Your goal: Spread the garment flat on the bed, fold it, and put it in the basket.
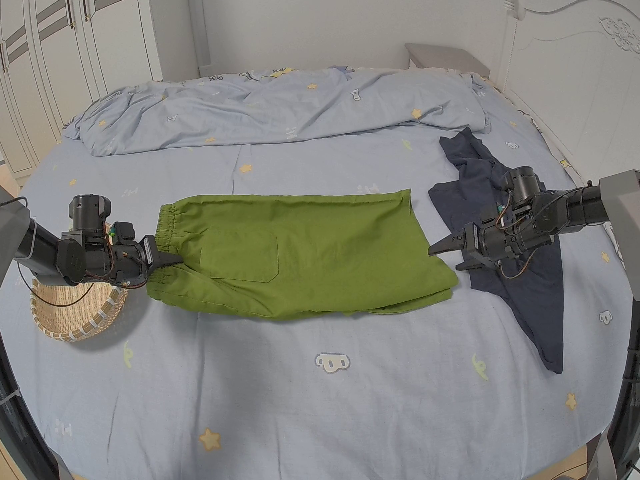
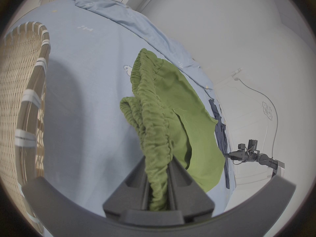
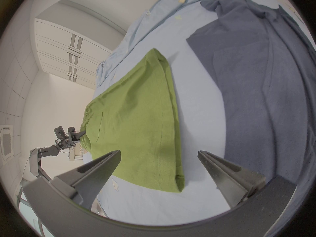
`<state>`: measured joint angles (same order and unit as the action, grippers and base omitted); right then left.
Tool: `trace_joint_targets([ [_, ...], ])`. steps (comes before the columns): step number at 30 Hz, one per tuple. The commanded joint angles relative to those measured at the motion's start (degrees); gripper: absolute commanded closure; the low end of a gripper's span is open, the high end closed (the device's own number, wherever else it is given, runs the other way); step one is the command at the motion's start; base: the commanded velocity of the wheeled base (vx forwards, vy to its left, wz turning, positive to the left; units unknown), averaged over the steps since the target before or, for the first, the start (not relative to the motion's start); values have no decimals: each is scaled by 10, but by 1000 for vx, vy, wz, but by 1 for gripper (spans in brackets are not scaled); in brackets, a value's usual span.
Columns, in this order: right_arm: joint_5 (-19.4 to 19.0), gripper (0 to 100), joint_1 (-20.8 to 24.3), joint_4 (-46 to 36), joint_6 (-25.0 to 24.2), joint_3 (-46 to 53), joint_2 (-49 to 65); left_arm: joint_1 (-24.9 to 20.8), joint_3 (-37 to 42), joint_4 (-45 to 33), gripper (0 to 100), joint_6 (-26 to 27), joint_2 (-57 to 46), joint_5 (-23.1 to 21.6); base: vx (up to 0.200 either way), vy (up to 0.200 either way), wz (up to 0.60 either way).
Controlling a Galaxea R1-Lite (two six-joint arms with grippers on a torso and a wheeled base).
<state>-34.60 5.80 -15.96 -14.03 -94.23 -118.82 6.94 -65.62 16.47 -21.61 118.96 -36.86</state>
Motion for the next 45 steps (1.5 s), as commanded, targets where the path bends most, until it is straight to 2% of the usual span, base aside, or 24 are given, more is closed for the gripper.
trace_joint_targets([
  [1,1,0,13,-1,0,2,-22,0,0,1,100,0,-2,0,0,0,0],
  [13,0,0,37,-24,-2,5,-30,1,-1,1,100,0,2,0,0,0,0],
  [19,0,0,35,-24,-2,4,-31,0,-1,1,100,0,2,0,0,0,0],
  [20,0,100,35,-24,-2,4,-31,0,-1,1,100,0,2,0,0,0,0],
  [40,1,100,27,-29,1,10,-26,5,-1,-2,100,0,5,0,0,0,0],
  [43,13,100,32,-61,3,19,15,7,4,-4,100,-3,-9,0,0,0,0],
  [45,46,100,38,-94,3,25,41,8,25,-6,100,-12,-34,-3,0,0,0],
])
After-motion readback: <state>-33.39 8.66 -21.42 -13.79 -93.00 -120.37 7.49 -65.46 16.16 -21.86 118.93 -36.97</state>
